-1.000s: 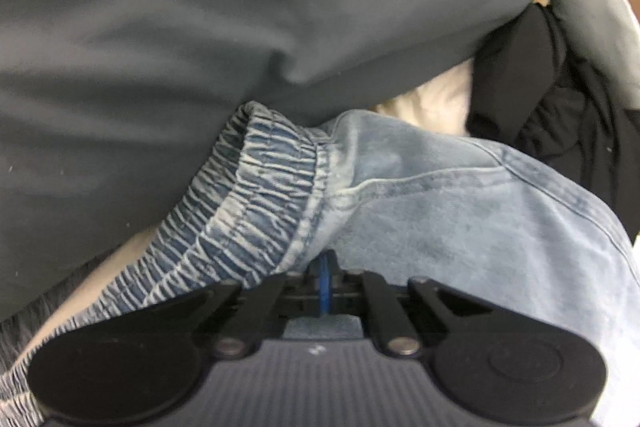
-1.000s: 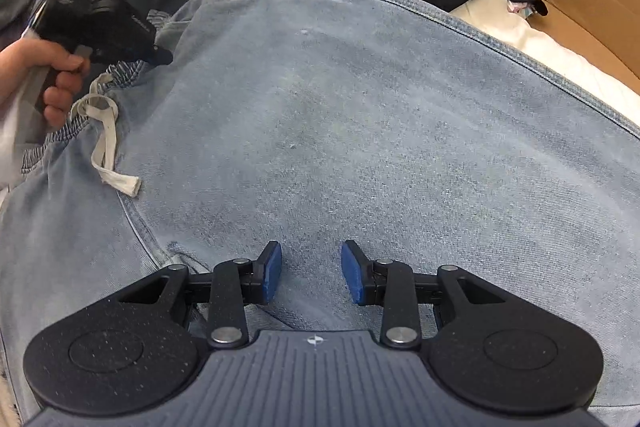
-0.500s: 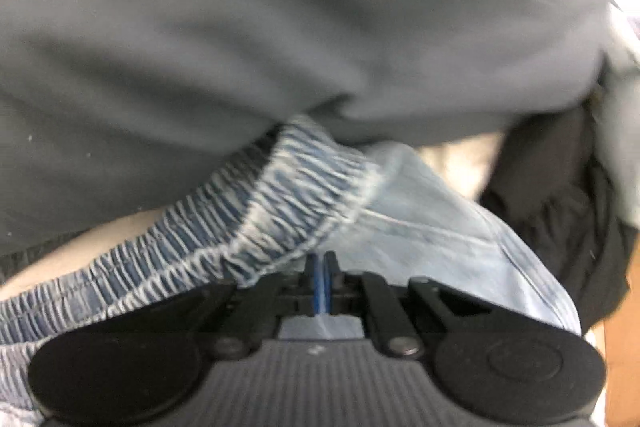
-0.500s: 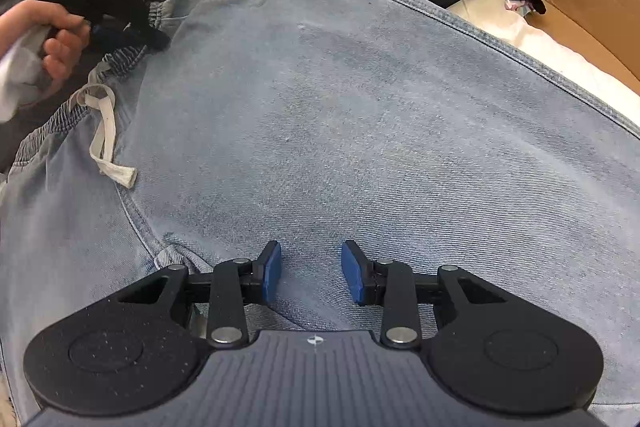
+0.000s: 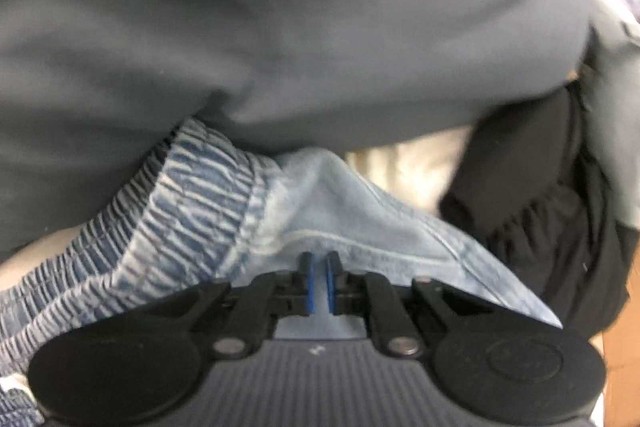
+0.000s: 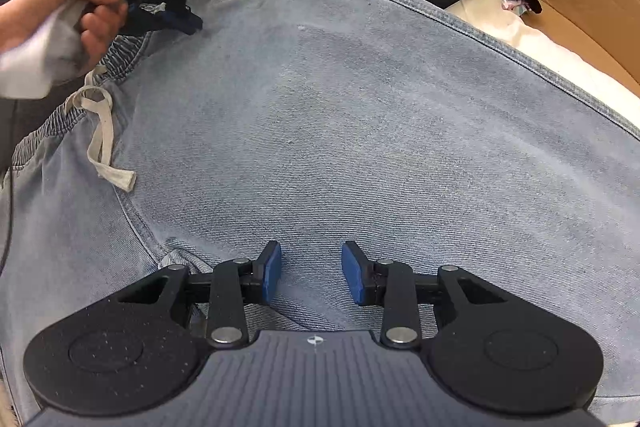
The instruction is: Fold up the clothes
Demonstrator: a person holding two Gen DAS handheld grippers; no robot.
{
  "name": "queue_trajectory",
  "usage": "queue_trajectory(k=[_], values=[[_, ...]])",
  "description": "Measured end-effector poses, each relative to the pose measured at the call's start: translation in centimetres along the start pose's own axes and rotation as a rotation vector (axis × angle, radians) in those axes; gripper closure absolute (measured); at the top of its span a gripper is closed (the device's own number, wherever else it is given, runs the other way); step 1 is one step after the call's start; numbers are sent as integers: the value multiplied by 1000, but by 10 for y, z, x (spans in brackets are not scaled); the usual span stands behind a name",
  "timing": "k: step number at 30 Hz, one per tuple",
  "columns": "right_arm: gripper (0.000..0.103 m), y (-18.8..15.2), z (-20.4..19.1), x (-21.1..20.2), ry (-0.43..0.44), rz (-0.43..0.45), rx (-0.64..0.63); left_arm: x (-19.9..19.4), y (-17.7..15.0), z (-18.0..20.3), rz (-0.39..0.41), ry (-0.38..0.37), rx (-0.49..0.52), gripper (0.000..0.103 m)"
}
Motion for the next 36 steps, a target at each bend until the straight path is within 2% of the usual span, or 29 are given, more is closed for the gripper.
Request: queue_trajectory(k=[2,9,13,18,21,23,26,28,31,34,36], values=[[63,-2,1,1,1,4,3,1,4,-1,14,11,4,96],[62,1,2,-1,-2,2,13,-23,12,-9,-15,-26,26,97],[62,11,-1,-13,-33,42,-53,-57,12,-19,-17,-47,85,97],[62,22,-21,-21,19,78,-96,-73,6,-44,-43,-31,151,96],[62,24,-37,-22,63,87,-120,-63,19,-59,-66,-36,140,96],[62,24,-47,-21,85,86,-139,-54,14,-58,-71,-39,127,96],[62,21,-56,-17,92,55,-162,-34,12,-52,-53,5,105,97],[62,16,-57,-14,92,42,-170,-31,17,-60,-34,25,55,99],[62,12,-54,-9,89,14,-159,-26,25,-66,36,59,24,100],[62,5,-52,-6,83,-15,-129,-22,26,-64,59,78,31,100],[62,4,-48,-7,82,-24,-106,-24,25,-61,46,85,53,100]])
Point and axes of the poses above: each gripper's, at about its wrist camera, not at the fingertips, and x roughly the way its jaws point, z to its right, y to its top, the point moved 7 cm from there along x, roughly the way its jaws point, and after that the axes turned 10 degrees about -x, right-handed, at the moved point
